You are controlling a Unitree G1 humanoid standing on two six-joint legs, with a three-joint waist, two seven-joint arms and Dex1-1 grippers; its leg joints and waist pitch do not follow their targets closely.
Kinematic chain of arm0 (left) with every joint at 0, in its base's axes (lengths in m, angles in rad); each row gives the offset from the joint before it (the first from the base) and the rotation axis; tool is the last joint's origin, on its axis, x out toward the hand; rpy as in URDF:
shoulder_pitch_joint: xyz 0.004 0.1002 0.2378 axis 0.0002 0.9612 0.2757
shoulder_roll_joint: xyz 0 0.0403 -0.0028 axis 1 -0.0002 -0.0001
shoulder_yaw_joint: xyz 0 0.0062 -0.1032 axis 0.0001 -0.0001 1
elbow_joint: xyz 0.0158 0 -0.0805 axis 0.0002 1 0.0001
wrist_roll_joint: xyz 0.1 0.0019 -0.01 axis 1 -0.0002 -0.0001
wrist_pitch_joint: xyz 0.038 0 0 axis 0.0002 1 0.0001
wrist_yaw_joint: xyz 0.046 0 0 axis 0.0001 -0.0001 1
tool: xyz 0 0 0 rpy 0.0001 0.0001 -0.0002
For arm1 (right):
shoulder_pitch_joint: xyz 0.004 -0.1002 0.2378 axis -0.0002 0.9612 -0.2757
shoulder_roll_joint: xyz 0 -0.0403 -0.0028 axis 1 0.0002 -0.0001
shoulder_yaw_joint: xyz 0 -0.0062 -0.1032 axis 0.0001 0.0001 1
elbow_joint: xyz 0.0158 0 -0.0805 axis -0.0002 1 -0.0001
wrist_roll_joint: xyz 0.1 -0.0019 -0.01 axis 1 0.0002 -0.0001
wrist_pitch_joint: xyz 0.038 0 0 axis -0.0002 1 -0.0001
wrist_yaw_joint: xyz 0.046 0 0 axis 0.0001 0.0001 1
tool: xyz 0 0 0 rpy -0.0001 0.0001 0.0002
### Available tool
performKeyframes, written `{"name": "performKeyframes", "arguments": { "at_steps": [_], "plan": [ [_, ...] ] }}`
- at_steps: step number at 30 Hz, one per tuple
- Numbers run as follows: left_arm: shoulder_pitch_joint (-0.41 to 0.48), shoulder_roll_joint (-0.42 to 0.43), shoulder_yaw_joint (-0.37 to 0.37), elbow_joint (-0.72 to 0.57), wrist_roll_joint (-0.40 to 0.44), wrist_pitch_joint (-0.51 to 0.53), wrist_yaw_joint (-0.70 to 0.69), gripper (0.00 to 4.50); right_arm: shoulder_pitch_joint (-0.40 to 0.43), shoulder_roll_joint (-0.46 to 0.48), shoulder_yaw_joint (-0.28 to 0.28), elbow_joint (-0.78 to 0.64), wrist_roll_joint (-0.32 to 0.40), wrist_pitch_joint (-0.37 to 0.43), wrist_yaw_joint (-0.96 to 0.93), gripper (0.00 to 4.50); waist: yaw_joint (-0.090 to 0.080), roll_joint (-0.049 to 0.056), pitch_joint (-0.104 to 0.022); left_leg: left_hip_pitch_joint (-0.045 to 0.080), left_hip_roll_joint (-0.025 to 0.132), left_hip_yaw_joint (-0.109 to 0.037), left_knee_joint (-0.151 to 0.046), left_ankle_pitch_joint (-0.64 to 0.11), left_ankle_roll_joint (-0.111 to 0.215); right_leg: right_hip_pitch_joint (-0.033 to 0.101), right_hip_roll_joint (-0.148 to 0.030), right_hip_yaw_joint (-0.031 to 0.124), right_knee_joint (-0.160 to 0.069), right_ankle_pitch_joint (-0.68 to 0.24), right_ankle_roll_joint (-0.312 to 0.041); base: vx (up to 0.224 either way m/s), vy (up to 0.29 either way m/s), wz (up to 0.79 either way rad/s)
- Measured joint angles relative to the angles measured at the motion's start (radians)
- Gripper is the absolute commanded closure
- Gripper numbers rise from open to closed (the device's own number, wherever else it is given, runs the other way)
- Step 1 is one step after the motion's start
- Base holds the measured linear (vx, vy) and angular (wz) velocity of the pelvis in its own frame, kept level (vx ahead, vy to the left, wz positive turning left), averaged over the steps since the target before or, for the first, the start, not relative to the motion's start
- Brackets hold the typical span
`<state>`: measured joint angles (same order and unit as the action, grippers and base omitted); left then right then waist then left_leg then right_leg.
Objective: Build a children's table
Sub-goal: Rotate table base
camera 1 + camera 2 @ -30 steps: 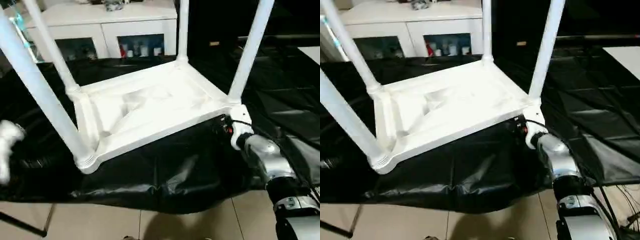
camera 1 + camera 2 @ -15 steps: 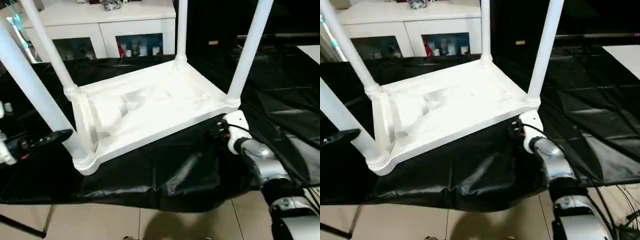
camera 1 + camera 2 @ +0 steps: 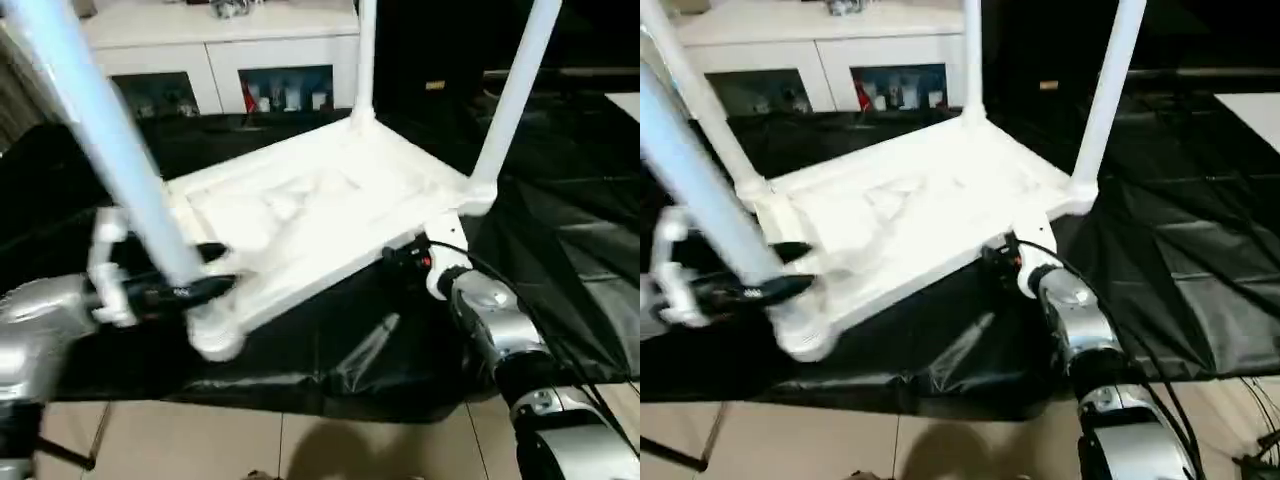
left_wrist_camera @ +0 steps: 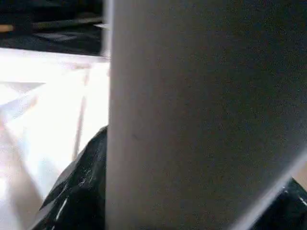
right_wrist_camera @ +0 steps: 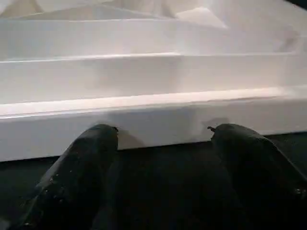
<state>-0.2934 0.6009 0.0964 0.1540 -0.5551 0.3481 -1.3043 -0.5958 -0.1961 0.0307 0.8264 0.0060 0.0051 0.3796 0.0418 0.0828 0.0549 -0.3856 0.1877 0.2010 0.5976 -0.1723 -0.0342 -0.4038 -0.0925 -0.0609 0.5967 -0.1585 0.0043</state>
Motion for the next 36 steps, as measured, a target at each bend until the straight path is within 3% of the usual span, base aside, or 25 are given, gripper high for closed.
{"name": "performKeyframes", "arguments": {
  "at_steps": [4,7,14,23,36],
  "plan": [
    [-0.054,-0.046,-0.071,-0.072,-0.001,0.034,-0.003,1.22,0.000,-0.002,0.000,0.002,-0.004,-0.009,0.000,0.74,0.002,-0.001,0.001,0.000,0.000,0.000,0.000,0.000,0.000,0.000,0.000,0.000,0.000,0.000,0.000,0.000,0.000,0.00],
    [-0.086,-0.086,-0.124,-0.113,-0.001,0.041,-0.013,1.22,-0.001,0.006,0.001,0.002,-0.004,-0.012,0.002,0.74,-0.006,-0.002,0.001,0.000,0.000,0.000,0.001,0.000,0.000,0.000,0.000,0.000,0.000,0.000,0.001,0.000,0.000,0.00],
    [-0.189,-0.190,-0.223,-0.098,0.027,0.027,-0.020,1.22,-0.001,0.017,0.001,0.002,-0.009,-0.013,0.001,0.74,-0.020,-0.002,0.001,0.001,0.001,0.000,0.001,0.000,0.000,-0.001,0.000,0.000,0.001,0.000,0.000,0.000,0.000,0.00],
    [-0.258,-0.286,-0.282,-0.008,0.093,-0.055,0.001,1.22,0.012,0.031,0.009,-0.024,-0.013,-0.013,0.021,0.74,-0.043,-0.002,0.001,0.001,0.001,0.000,0.001,0.000,0.000,-0.001,0.000,-0.001,0.000,0.001,-0.002,0.000,0.000,0.00],
    [-0.327,-0.364,-0.309,0.104,0.155,-0.165,0.004,1.22,0.092,0.043,0.063,-0.159,-0.001,0.000,0.198,0.74,-0.050,-0.002,0.001,0.000,0.002,-0.001,0.001,0.000,0.000,-0.002,0.001,-0.002,-0.001,0.001,-0.002,0.000,0.000,0.00]
  ]
}}
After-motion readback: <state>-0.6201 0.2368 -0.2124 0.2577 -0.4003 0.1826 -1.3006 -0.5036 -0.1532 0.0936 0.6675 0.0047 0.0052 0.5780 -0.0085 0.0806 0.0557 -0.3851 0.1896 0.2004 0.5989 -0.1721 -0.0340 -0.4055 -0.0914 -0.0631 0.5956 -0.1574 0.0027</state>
